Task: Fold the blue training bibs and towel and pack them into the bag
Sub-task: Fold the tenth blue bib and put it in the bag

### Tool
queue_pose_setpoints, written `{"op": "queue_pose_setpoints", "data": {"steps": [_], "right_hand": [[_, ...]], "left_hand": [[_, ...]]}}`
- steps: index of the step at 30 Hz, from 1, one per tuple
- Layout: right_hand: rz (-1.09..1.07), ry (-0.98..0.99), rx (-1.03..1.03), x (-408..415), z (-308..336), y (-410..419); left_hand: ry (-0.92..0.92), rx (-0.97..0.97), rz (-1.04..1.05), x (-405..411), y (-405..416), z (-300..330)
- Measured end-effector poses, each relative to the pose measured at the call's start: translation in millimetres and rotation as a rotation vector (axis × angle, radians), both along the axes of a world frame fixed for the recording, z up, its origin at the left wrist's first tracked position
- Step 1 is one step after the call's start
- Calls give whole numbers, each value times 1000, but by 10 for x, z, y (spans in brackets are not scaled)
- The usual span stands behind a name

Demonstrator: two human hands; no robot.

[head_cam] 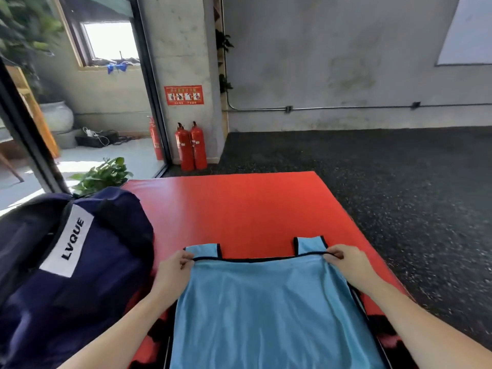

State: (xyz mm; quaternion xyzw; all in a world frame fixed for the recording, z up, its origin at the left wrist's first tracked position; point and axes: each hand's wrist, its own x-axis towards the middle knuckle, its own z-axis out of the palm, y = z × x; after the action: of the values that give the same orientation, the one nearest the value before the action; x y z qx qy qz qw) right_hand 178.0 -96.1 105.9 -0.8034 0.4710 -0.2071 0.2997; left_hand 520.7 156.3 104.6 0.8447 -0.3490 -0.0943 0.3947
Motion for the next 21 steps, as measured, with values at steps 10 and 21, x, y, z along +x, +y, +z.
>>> {"op": "queue_pose_setpoints", "data": {"steps": [10,21], "right_hand": [[15,-116,-3,94,392,-104],[11,-2,-8,482,-32,-398]], "left_hand": [[-110,77,-26,182,47,316],[9,74,13,356,-263,159]]}}
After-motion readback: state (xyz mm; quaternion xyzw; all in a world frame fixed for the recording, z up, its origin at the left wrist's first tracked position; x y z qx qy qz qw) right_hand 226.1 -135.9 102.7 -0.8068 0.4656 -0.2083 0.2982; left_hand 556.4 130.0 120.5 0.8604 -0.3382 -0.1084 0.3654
